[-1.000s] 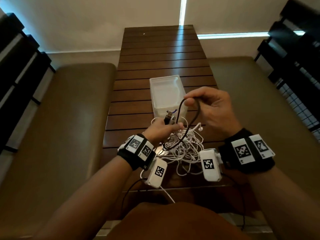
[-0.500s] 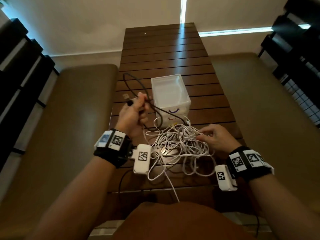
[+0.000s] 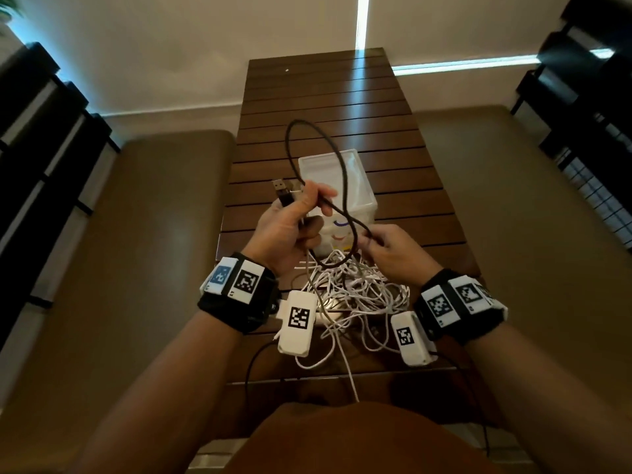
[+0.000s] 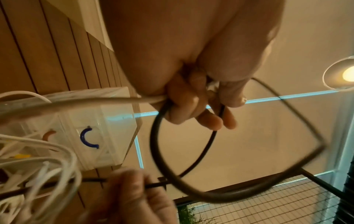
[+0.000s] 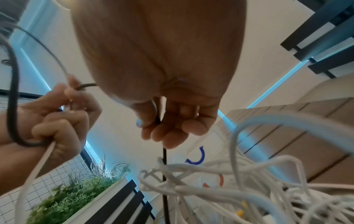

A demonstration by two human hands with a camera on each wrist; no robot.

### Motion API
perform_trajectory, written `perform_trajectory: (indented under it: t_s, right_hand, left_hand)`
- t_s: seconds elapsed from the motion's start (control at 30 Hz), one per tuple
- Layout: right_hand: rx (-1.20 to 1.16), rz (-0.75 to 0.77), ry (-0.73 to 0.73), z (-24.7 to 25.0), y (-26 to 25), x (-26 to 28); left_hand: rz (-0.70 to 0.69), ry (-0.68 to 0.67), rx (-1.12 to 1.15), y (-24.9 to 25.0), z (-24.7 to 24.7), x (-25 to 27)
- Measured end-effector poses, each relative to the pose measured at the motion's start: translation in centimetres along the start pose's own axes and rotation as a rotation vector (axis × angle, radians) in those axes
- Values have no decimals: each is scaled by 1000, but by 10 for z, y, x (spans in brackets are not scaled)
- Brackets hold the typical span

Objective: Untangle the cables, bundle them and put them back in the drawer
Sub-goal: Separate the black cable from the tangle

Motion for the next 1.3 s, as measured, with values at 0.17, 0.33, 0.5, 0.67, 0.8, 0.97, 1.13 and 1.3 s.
perform_trajectory:
  t_s: [0.17,0.33,0.5,0.67,0.8,0.97,1.13,1.3]
  right_hand:
    - [-75,91,8,16,-16,-9]
    - [-238,195,64,42,-44,-5]
    - [-394,286,110,61,-61,0]
    - [-541,317,132,56,-57,4]
    - [8,76,-42,-1,5,5]
    - [252,-26,-211,-25,50,19]
    - [308,-275,-295,-11,85,26]
    - [222,-223,-310,6,57,17]
  left_hand:
    - [111,-83,-8,-24,5,-4]
    - [190,-66,-165,-56,5,-11]
    - [262,-36,-430,-68,-7,-2]
    - [135,-29,-639,-67,-9,-4]
    - [104,34,-511,-61,8,-6]
    - [-25,208,-392,-36,21,3]
    - [-198,318,-294,-5,43,5]
    - [-188,197,-324,3,29,7]
Point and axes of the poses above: each hand's wrist, its own x-axis away from the middle knuckle, its own z-axis out of the back of the hand, y = z × x, the point moved 4 cm from there along -x, towards the middle knuckle, and after that the axes turned 8 degrees about x, right-handed, at the moved point
